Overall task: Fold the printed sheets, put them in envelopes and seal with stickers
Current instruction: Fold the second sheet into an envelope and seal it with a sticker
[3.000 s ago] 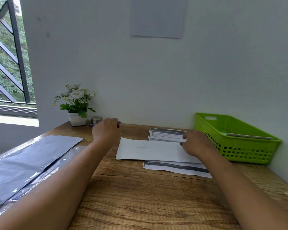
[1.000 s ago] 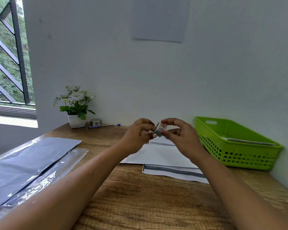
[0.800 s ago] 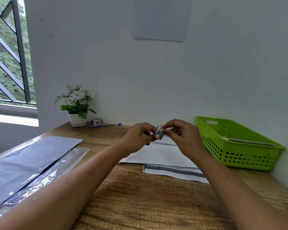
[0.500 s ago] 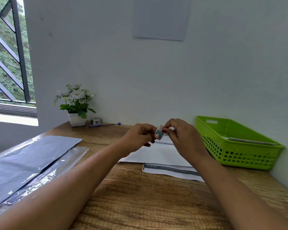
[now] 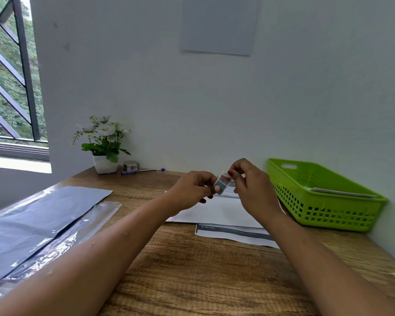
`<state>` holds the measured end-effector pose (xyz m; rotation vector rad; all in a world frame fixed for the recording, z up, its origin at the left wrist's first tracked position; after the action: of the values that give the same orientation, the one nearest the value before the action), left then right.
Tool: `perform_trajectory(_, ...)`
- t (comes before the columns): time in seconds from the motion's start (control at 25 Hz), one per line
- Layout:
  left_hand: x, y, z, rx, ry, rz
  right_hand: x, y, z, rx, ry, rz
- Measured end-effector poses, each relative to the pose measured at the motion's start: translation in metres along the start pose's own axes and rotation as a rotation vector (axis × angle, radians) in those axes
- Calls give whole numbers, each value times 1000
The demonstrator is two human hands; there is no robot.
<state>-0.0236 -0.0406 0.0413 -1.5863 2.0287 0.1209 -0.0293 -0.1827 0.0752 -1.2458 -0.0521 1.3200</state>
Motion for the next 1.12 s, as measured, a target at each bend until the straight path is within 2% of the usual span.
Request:
perform_trajectory(0.16,1,1,-2,13,-30,-4,0,-2,-11,102,-162,-28)
perform_trajectory(0.44,-5,-2,0,68,-212,-85,11,2,-19,281,-371,53)
perform_trajectory(0.76,-5,-3,1,85,-301,-106,16,6,-22,375,-498,101)
perform_trajectory(1.12,-14,-1,5,80,-189,-131,14,5,-22,422,-626,81)
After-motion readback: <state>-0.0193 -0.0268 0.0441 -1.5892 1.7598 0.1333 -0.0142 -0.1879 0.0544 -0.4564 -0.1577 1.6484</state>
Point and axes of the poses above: each hand's wrist, its own y-axis away from the middle knuckle, its own x-axis out of the palm, z = x × y, the point moved 7 cm from there along -y, towards the middle knuckle, and after that the axes turned 5 degrees about z, right-handed, at the moved point
